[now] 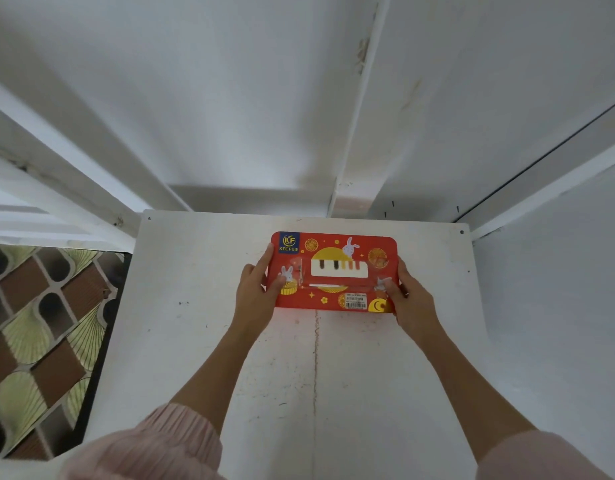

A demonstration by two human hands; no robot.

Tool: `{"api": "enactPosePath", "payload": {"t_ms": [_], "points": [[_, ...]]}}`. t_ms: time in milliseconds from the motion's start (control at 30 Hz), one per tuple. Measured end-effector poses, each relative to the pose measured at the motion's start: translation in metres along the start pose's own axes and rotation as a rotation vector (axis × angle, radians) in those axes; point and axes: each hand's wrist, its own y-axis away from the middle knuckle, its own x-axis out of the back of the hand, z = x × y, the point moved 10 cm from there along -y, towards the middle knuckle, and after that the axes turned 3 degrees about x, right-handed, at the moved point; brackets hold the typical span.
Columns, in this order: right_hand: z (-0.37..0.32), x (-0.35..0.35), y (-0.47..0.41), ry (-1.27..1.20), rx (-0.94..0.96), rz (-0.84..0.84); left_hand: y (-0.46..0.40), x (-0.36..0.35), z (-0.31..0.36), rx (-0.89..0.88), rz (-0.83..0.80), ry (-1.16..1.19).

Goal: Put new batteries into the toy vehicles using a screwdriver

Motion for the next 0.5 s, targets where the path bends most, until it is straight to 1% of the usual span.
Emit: {"api": "enactPosePath", "payload": {"t_ms": [233,333,400,467,500], "points": [[0.001,0.001,-0.002,0.073,-0.025,-0.010,-0.002,-0.001,-0.002,-0.010,-0.012,0.019],[-0.002,0.000,-0.003,0.177,-0.027,-0.047,-0.005,0.000,-0.003,-0.005,-0.019,-0.027],[-0.006,0.002,-0.003,0.274,-0.041,-0.100,-0.003,0.003,-0.003,-0.009,-0.029,-0.095],[-0.018,0.016,-0.002,0.392,-0.060,-0.149,0.004,0.013,-0.005,0.000,-0.017,-0.114],[-0.028,0.029,-0.001,0.406,-0.073,-0.145,0.005,0.024,-0.006,0.024,0.006,-0.114]]}}
